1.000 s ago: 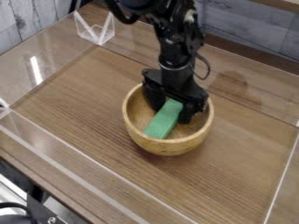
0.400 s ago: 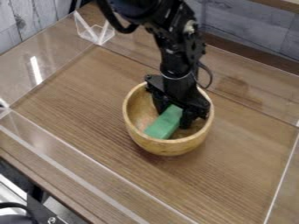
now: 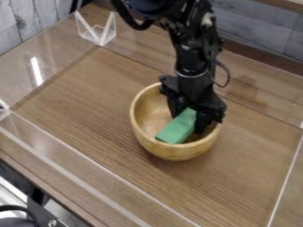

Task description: Move green object from inside the wooden bowl to the table next to it

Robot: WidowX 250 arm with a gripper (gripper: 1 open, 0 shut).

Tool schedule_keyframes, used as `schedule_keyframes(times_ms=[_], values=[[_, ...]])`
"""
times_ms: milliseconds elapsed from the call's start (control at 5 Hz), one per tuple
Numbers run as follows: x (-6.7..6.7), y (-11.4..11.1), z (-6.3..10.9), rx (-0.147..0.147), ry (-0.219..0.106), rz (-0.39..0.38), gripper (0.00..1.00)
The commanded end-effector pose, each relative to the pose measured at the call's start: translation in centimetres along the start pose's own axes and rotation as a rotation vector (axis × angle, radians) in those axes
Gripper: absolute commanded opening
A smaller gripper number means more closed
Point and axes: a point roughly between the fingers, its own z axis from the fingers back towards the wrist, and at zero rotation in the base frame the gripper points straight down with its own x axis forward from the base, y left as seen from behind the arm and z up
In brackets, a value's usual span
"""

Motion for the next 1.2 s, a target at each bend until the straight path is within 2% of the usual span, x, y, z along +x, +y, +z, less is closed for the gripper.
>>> schedule_keyframes(times_ms=[0, 400, 1000], values=[[1.7, 0.0, 2.8, -0.017, -0.079, -0.070, 0.00], [2.0, -0.1, 1.8, -0.002, -0.082, 0.048, 0.00], [0.0, -2.1, 1.0, -0.029, -0.083, 0.005, 0.00]])
